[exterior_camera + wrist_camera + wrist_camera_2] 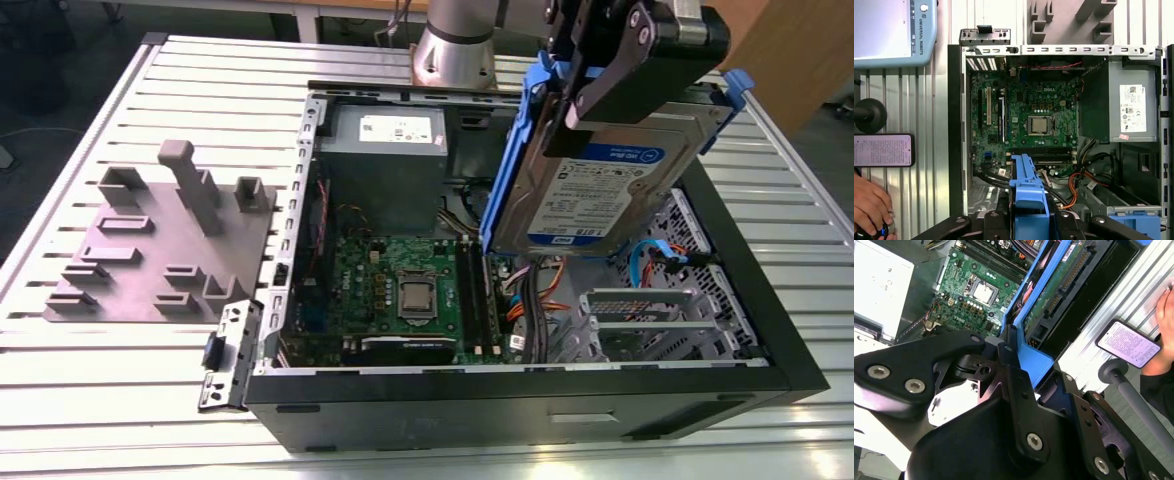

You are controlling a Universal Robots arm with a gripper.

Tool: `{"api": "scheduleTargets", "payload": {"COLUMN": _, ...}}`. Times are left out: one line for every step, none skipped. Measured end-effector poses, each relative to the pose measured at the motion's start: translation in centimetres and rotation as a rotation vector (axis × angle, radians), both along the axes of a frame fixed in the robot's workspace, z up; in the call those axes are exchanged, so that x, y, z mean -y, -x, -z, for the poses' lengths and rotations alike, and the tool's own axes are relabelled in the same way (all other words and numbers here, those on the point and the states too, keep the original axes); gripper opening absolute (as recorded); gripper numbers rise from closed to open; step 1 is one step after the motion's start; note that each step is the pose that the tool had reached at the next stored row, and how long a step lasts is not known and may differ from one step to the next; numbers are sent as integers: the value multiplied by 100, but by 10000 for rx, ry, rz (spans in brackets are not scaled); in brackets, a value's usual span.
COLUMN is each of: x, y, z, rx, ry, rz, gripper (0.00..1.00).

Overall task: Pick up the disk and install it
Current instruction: 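Insert the disk into the insertion slot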

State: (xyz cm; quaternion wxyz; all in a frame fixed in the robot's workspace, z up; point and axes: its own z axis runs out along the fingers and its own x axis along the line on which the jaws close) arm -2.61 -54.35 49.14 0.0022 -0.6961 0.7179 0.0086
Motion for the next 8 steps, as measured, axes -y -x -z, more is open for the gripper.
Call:
{"api": "scheduleTargets", "payload": {"x": 0, "y": 0, "z": 0, "rx": 0, "ry": -1, "rz": 0, "gripper": 37}}
{"api": "scheduleTargets", "payload": {"x": 0, "y": -1, "z": 0, "rx": 0, "ry": 0, "rz": 0, "gripper": 37}}
{"api": "scheduleTargets", "payload": {"x": 0, "y": -1, "z": 0, "rx": 0, "ry": -1, "rz": 0, "gripper": 37}}
{"api": "scheduleTargets", "payload": {"x": 0, "y": -2, "z": 0, "rx": 0, "ry": 0, "rz": 0, "gripper": 37}}
{"api": "scheduleTargets", "payload": {"x": 0, "y": -2, "z": 0, "rx": 0, "ry": 0, "rz": 0, "gripper": 37}}
{"api": "scheduleTargets", "payload": {"x": 0, "y": -3, "z": 0, "rx": 0, "ry": -1, "rz": 0, "gripper": 37}}
{"api": "scheduleTargets", "payload": {"x": 0, "y": -7, "z": 0, "rx": 0, "ry": -1, "rz": -1, "gripper": 37}}
{"api": "scheduleTargets", "payload": {"x": 0, "y": -25, "z": 0, "rx": 0, "ry": -1, "rz": -1, "gripper": 37}}
